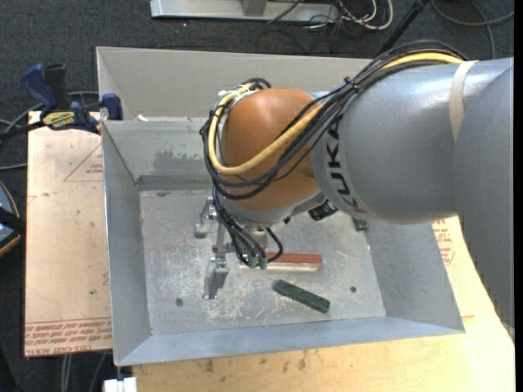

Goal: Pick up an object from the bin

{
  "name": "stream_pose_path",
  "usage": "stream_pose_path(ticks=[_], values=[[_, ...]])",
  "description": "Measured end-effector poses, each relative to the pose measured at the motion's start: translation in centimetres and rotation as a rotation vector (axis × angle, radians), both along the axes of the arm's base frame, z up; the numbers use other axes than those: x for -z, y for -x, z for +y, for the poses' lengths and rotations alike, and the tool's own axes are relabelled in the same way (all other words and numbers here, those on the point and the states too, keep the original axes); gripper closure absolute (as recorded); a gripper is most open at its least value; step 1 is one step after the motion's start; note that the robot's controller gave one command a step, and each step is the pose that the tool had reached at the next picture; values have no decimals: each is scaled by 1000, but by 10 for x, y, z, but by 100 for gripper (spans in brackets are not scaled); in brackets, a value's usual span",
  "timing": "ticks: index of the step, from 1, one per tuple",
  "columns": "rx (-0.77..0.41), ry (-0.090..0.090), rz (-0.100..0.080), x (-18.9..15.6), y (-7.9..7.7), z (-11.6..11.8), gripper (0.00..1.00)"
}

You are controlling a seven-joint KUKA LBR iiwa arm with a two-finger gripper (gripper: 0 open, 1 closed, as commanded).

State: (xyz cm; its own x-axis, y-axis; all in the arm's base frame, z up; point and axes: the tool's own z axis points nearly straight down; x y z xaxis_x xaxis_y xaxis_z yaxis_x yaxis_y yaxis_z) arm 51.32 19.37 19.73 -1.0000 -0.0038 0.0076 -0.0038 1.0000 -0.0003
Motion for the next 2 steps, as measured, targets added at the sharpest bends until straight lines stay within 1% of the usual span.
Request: stream_pose_path(ticks=[1, 2], values=[[3, -1, -8, -4, -2, -1, 0], [-10, -2, -5, -4, -6, -3, 0]])
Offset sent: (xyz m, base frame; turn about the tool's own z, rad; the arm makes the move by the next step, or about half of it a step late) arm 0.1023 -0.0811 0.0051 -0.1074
